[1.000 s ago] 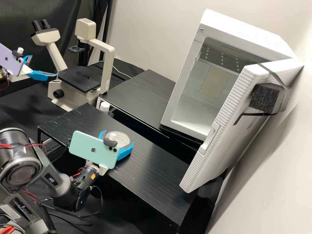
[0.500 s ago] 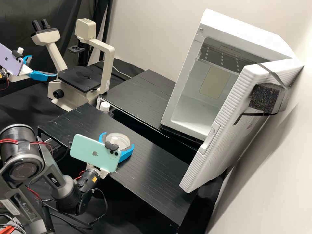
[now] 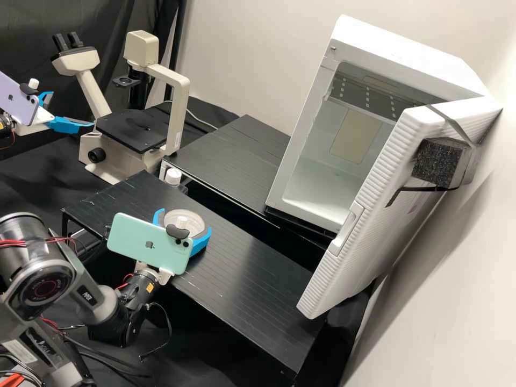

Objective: Move the petri dish to the bench.

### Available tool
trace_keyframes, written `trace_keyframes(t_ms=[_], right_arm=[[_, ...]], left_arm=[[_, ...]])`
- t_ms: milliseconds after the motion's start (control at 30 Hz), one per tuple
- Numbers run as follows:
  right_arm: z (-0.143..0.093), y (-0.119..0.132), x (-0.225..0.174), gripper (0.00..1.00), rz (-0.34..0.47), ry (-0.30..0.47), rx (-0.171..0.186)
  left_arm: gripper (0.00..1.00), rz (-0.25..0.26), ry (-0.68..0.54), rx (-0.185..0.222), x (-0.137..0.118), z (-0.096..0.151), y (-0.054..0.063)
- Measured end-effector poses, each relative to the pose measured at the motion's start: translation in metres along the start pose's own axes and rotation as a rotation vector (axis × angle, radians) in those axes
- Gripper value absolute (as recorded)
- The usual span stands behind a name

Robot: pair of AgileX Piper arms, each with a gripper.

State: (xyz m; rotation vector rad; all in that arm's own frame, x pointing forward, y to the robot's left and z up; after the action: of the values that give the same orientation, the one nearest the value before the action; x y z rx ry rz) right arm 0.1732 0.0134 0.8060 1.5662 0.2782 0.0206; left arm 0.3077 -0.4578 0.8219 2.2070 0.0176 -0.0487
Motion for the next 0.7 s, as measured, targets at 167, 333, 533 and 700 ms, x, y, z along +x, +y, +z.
trace_keyframes(t_ms=[167,333,533,700], right_arm=[[0.005,0.0,0.002,0.0,0.031,-0.045,0.003],[0.011,0.002,0.002,0.0,0.05,-0.077,0.005],[0.013,0.003,0.002,0.0,0.059,-0.09,0.007],[0.014,0.003,0.002,0.0,0.063,-0.097,0.009]], left_arm=[[1.0,0.0,0.0,0.0,0.0,0.0,0.0],[1.0,0.0,0.0,0.0,0.0,0.0,0.0],[1.0,0.0,0.0,0.0,0.0,0.0,0.0],[1.0,0.0,0.0,0.0,0.0,0.0,0.0]])
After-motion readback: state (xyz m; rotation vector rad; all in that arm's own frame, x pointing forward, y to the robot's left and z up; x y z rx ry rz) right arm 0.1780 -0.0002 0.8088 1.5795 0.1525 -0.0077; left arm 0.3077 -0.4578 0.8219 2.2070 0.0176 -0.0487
